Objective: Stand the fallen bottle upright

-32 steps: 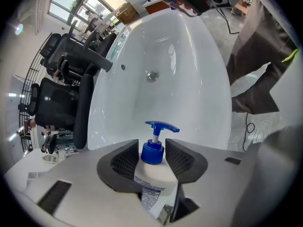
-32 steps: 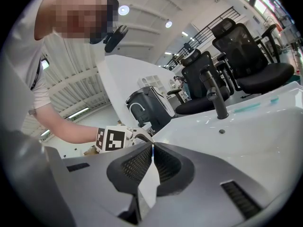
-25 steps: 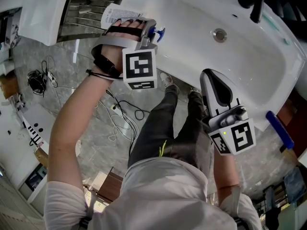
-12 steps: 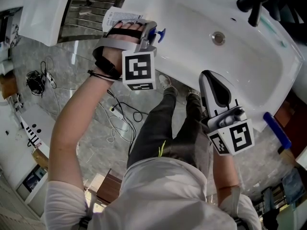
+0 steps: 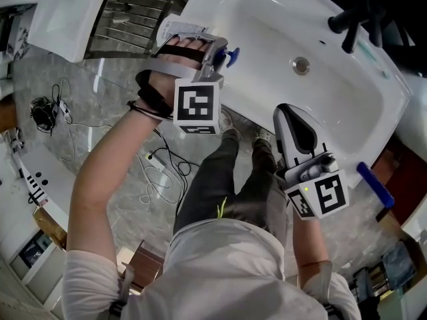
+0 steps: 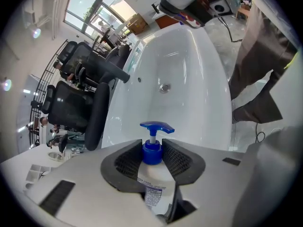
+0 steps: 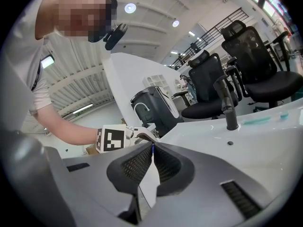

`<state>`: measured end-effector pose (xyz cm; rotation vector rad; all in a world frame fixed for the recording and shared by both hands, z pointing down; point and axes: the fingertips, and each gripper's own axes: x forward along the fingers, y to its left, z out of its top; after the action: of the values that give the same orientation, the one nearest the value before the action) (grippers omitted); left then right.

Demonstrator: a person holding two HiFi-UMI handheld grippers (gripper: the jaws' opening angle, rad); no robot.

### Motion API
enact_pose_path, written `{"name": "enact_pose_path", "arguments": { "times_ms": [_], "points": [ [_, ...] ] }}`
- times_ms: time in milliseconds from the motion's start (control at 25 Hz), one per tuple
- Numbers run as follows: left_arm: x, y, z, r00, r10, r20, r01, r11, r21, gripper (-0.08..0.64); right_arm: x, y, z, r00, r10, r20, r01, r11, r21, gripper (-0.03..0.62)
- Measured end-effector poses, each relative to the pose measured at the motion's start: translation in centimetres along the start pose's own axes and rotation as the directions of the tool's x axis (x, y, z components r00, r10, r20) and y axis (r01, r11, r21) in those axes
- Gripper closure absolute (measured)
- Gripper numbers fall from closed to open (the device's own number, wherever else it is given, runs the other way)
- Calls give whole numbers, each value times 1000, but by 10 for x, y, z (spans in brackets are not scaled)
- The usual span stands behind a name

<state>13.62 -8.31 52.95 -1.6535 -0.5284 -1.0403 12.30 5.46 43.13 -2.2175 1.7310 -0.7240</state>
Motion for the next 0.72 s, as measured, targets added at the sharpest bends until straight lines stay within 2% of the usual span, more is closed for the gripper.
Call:
{"name": "enact_pose_path", "arguments": {
  "times_ms": [360,720],
  "points": [
    [-23,14,0,995,35,91,-29,998,-62,417,13,23,15,999,32,-17,-32,999,-32,552],
    [-53,28,-5,976,84,200,-49,984,-171,417,29,43,32,998,55,-32,-57,996,-66,552]
  ]
}}
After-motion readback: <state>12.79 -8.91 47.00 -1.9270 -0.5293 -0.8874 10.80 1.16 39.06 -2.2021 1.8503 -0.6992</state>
